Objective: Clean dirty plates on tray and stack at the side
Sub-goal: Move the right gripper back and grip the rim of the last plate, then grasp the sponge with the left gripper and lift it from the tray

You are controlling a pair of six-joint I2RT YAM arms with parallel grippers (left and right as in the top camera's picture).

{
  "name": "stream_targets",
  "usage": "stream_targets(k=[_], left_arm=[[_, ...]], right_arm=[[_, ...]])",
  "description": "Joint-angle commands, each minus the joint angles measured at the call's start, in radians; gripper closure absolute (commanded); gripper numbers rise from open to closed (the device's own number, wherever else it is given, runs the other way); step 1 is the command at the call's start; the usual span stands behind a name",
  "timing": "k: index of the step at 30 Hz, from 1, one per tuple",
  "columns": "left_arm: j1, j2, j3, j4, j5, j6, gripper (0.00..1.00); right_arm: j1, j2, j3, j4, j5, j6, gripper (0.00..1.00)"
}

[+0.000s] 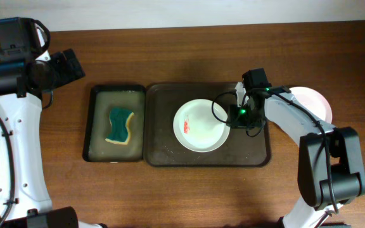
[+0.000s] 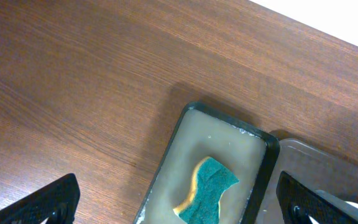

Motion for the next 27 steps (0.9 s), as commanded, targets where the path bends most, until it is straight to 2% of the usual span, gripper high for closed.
stream_targets(k=[1, 3, 11, 14, 20, 21, 25, 27], left_arm=[[0.003, 0.004, -0.001, 0.002, 0.0, -0.002, 0.0], [0.003, 0.004, -0.001, 0.002, 0.0, -0.002, 0.0], [0.003, 0.004, -0.001, 0.002, 0.0, -0.002, 0.01], [0.003, 0.005, -0.001, 0.002, 0.0, -0.002, 0.01], [0.003, 0.004, -0.001, 0.002, 0.0, -0.002, 0.01], [0.003, 0.004, -0.001, 0.002, 0.0, -0.002, 0.01], [0.003, 0.004, -0.001, 0.012, 0.0, -0.002, 0.01], [0.002, 0.008, -0.005, -0.041, 0.044, -0.002, 0.01]], right_arm=[[0.002, -0.006, -0.014, 0.003, -0.016, 0.013, 0.72], [0.002, -0.006, -0.04, 0.032, -0.017, 0.013, 0.77], [0.006, -0.006, -0.085, 0.119, -0.039, 0.013, 0.82], [0.006, -0.006, -0.085, 0.118, -0.039, 0.013, 0.93], [0.006, -0.006, -0.085, 0.116, -0.039, 0.013, 0.92], [0.005, -0.006, -0.085, 0.116, -0.039, 0.013, 0.81], [0.005, -0.006, -0.085, 0.118, -0.039, 0.013, 0.8], [0.006, -0.006, -0.085, 0.118, -0.039, 0.013, 0.8]])
